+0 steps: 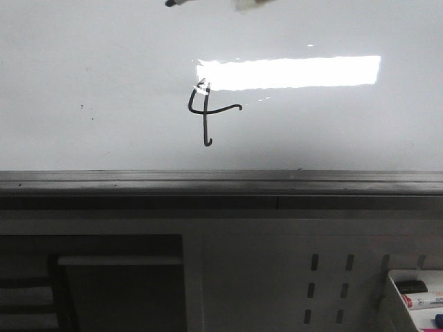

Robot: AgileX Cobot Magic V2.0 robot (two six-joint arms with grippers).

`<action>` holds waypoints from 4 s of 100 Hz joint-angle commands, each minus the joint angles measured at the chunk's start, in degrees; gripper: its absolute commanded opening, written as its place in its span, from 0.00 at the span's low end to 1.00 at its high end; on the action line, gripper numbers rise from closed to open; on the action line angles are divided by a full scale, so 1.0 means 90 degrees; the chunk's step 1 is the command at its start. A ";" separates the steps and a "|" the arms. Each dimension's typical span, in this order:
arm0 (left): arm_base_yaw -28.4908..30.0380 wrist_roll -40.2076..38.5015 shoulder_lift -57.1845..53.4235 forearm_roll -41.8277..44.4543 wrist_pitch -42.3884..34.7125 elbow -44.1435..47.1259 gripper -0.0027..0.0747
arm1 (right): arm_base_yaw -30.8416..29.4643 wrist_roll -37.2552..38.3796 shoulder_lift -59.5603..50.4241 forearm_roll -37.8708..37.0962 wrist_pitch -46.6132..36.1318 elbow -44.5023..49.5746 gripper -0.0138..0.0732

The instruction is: Write number 4 on whiteboard

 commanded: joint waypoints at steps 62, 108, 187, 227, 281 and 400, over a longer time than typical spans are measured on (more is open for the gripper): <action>-0.2530 0.0303 0.2961 0.0594 -0.0804 -0.2329 0.36 | -0.0028 -0.1446 -0.0197 0.0497 0.0044 -0.0138 0.10; -0.2530 0.0024 0.3241 0.1163 -0.0764 -0.2638 0.36 | -0.0028 -0.1294 -0.0197 0.0320 0.0218 -0.0176 0.10; -0.3026 0.0480 0.3241 0.1153 -0.0950 -0.2642 0.32 | -0.0028 -0.1066 -0.0163 0.0286 0.0268 -0.0176 0.10; -0.3026 0.0480 0.3241 0.1006 -0.0983 -0.2720 0.01 | -0.0028 -0.1066 -0.0137 0.0286 0.0268 -0.0176 0.10; -0.3017 -0.0172 0.3241 0.1412 -0.1211 -0.2720 0.01 | -0.0028 -0.0945 -0.0278 0.0117 -0.0173 -0.0395 0.40; -0.0360 -0.3645 0.1695 0.0991 -0.6596 0.1450 0.01 | -0.1289 0.2441 -0.2194 -0.2400 -0.1427 0.1321 0.40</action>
